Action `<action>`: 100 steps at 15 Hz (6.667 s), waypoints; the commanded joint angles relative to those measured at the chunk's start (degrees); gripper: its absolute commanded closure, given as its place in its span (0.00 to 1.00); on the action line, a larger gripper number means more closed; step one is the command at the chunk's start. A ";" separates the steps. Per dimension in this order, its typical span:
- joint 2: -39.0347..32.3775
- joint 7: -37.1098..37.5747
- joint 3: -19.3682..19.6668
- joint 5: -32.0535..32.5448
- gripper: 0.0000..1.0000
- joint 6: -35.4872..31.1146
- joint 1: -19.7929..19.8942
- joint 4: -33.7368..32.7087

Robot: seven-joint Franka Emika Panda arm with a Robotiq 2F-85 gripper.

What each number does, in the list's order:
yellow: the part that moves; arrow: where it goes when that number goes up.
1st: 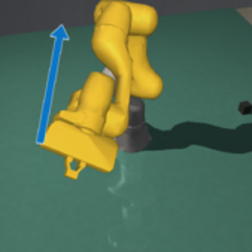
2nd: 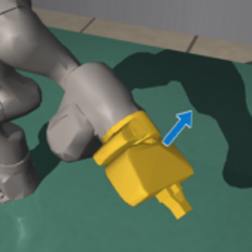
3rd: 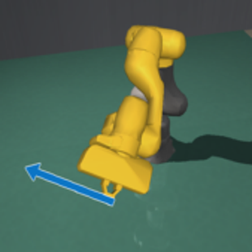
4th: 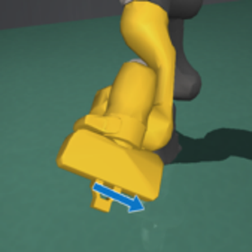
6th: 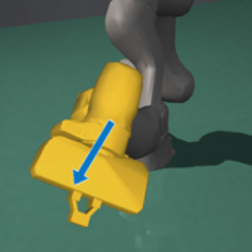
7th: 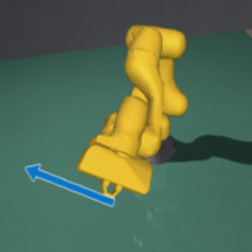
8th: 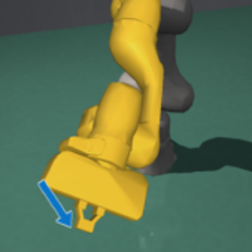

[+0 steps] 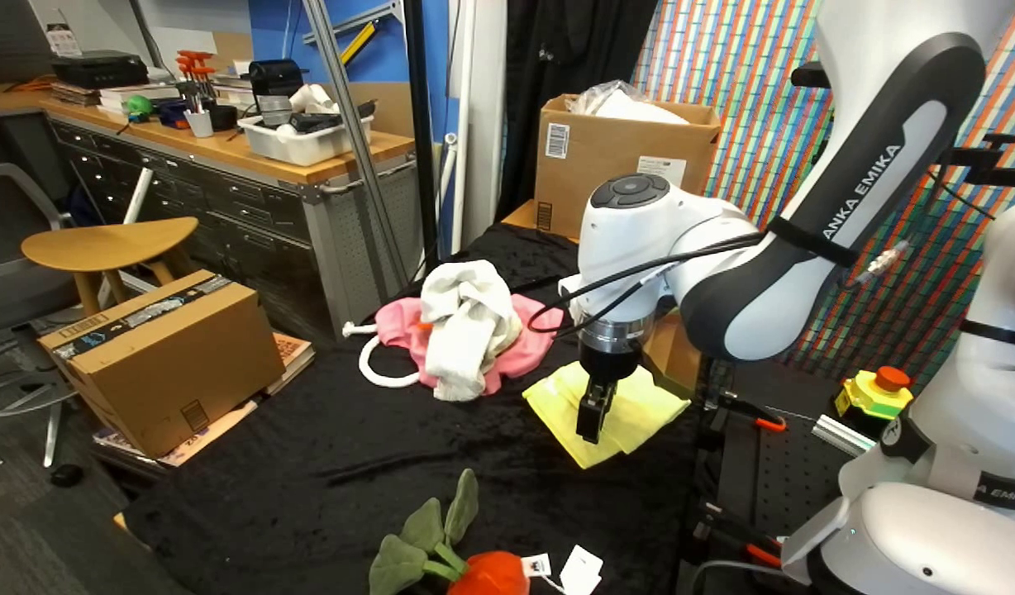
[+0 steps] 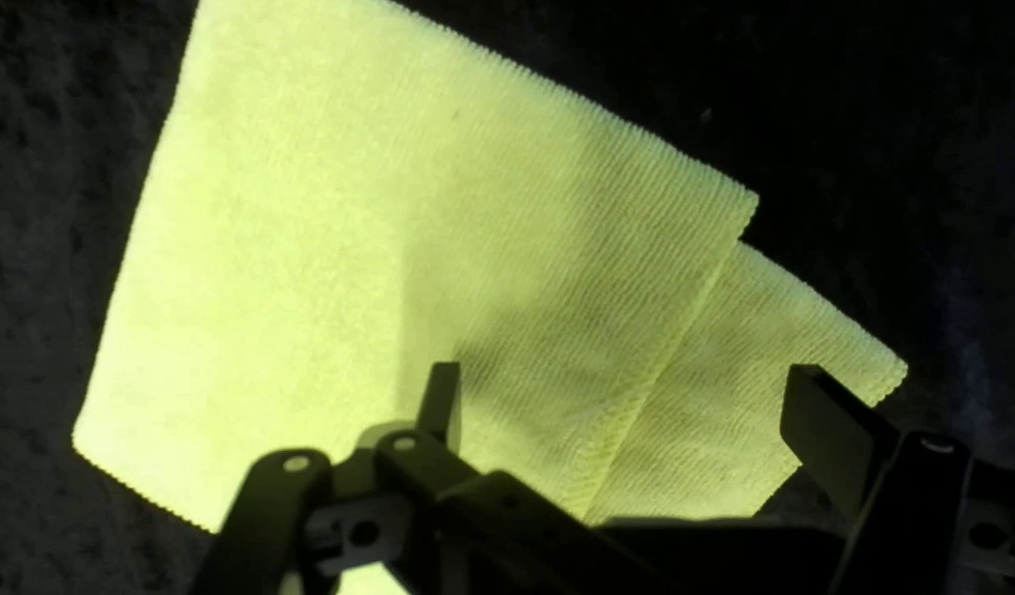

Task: Pile all the objects on the middle back of the table

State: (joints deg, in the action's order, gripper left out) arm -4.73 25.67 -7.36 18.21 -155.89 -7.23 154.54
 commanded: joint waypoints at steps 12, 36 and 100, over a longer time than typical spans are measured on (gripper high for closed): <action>-1.36 0.54 2.64 0.62 0.51 -1.20 -0.95 -1.70; 11.30 2.15 3.62 1.11 0.98 -2.04 1.92 -0.58; -8.50 -3.89 4.04 4.20 0.98 14.63 -0.86 -33.98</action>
State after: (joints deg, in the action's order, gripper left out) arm -12.42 21.56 -4.51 22.44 -141.88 -6.29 121.42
